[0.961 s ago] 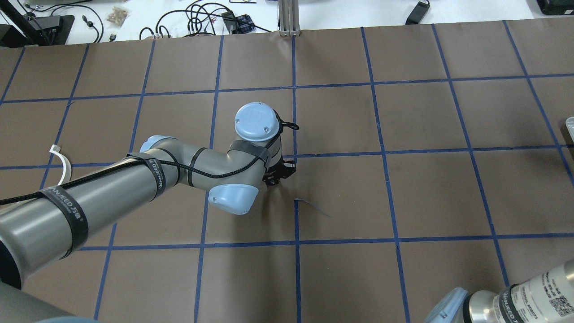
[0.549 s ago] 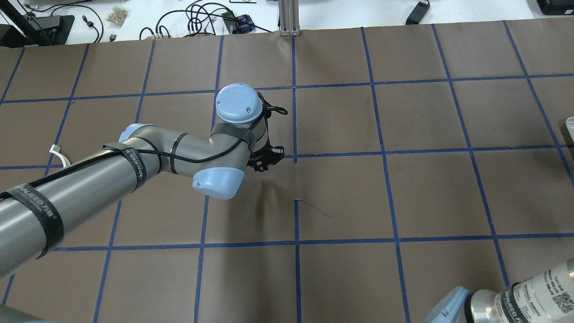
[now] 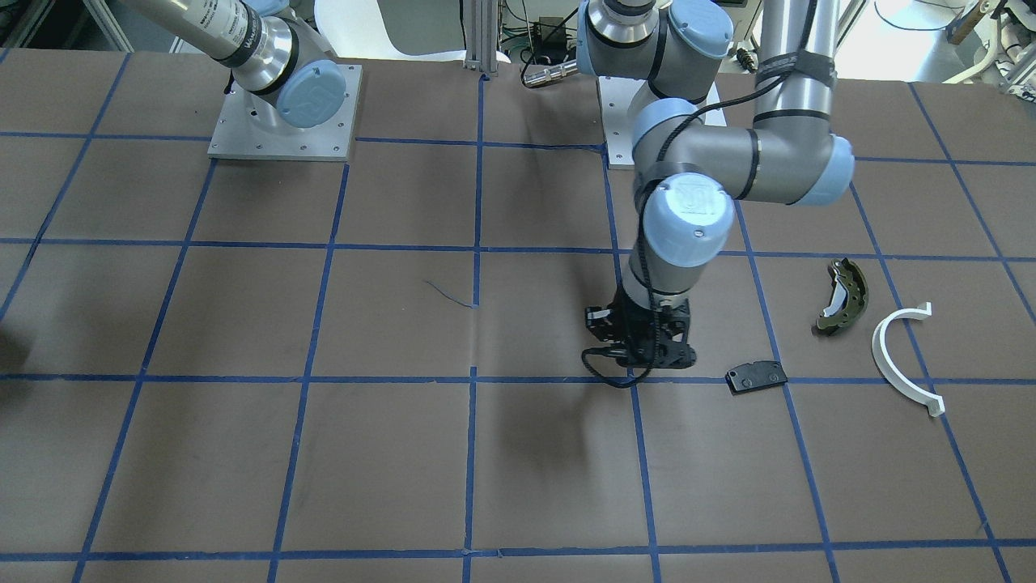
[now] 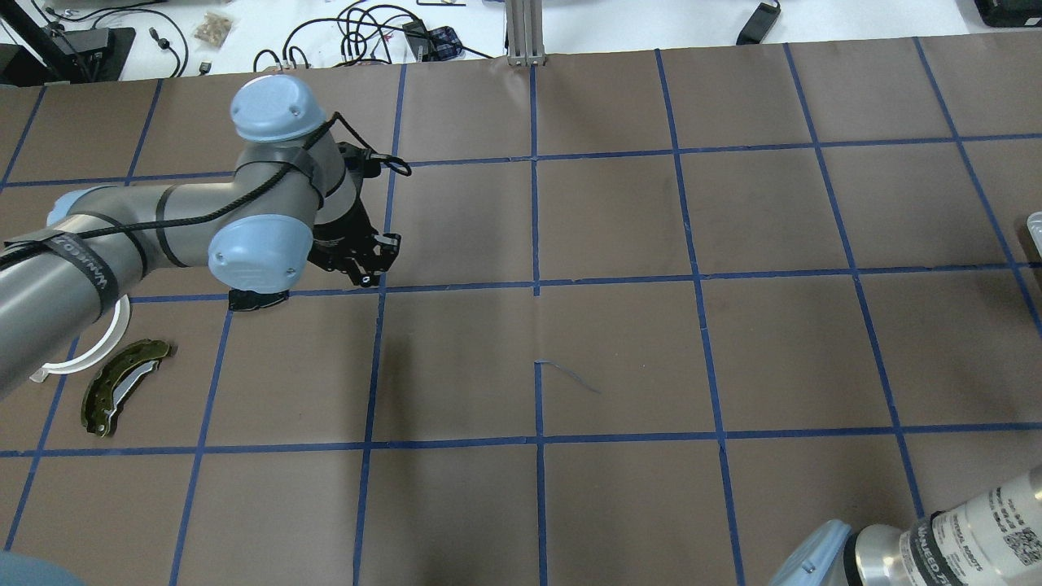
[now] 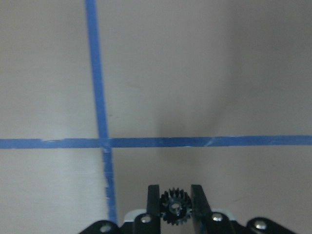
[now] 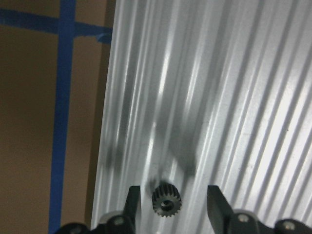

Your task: Place bearing gear from tray to pile

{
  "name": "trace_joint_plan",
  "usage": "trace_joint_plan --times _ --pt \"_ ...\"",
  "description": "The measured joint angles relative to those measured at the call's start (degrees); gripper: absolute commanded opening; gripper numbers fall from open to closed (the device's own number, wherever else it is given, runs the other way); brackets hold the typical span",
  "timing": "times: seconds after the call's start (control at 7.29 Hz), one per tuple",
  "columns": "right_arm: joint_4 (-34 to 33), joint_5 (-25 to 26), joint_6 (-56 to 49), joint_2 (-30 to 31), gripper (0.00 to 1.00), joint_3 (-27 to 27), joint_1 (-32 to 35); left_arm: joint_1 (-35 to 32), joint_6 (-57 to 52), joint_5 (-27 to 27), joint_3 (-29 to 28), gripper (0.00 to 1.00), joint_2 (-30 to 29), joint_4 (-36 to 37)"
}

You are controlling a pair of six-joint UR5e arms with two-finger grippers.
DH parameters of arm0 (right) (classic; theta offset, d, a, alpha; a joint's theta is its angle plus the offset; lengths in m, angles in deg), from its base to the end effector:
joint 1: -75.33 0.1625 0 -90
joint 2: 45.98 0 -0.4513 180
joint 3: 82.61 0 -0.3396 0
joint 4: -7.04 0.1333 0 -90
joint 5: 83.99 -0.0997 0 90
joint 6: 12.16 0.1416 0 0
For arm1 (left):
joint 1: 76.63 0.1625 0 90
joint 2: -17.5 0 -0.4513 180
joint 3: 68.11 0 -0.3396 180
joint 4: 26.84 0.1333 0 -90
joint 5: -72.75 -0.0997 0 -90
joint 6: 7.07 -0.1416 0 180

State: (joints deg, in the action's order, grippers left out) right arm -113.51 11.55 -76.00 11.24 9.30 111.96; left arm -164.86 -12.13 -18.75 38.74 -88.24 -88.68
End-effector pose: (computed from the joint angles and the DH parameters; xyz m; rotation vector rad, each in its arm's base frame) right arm -0.4204 -0.4617 0.2009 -0.2905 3.1111 0.1879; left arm -0.1142 -0.5008 0.2651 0.0911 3.1163 0.1228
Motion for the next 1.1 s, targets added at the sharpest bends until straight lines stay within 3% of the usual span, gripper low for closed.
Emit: trace_joint_plan --times 0.55,0.69,0.82,0.96,1.1 --pt "0.1 0.58 0.02 -0.52 0.49 0.04 -0.04 14.94 -21.11 -6.67 5.96 0.0 3.12 0.84" --pt "0.15 0.7 0.02 -0.53 0.35 0.08 -0.04 17.06 -21.46 -6.73 8.59 0.0 3.48 4.14" --pt "0.23 0.75 0.03 -0.53 0.27 0.09 -0.05 18.46 -21.53 -6.69 11.39 0.0 3.8 8.58" --pt "0.33 0.77 0.02 -0.56 0.24 0.1 -0.06 19.58 -21.6 -6.63 13.37 0.88 4.16 11.91" --pt "0.4 0.78 0.03 -0.59 0.09 0.11 -0.06 20.61 -21.56 -6.56 14.4 1.0 4.44 13.45"
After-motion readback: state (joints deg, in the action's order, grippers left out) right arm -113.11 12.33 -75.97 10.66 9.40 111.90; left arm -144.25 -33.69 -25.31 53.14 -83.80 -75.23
